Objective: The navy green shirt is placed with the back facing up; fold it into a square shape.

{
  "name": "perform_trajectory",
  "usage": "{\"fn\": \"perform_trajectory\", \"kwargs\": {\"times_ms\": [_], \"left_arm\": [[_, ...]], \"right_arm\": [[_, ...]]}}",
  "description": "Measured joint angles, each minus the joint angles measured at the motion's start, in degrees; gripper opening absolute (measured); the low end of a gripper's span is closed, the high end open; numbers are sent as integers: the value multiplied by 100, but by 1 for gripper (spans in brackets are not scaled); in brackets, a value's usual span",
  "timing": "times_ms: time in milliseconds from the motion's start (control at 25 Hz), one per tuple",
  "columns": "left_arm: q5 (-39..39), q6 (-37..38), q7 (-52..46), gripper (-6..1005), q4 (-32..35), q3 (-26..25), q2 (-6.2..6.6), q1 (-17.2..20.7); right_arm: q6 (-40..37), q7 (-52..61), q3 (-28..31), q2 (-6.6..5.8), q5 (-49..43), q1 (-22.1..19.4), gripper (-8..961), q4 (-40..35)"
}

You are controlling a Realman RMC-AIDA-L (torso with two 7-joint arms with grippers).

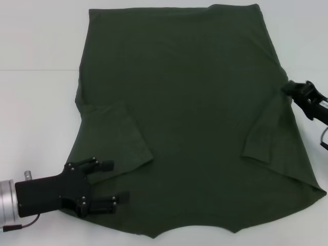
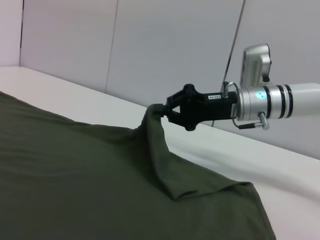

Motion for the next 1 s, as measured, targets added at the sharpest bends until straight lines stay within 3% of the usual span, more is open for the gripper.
{"fn": "perform_trajectory", "kwargs": {"times_ms": [440,680,760,1000], "left_arm": [[0,48,0,907,0,-87,-10,28],[0,67,16,907,0,-123,-19,76],[0,74,17,907,0,-123,-20,81],[-5,80,9,907,0,-189,-28,84]], "right_arm": [[149,-156,-223,41,95,247,57,82],[112,-415,-207,51,390,236,276,209],[76,-452,-206,52,455,217,517,219],[-506,-682,-227,3,614,-8,730,158]]}}
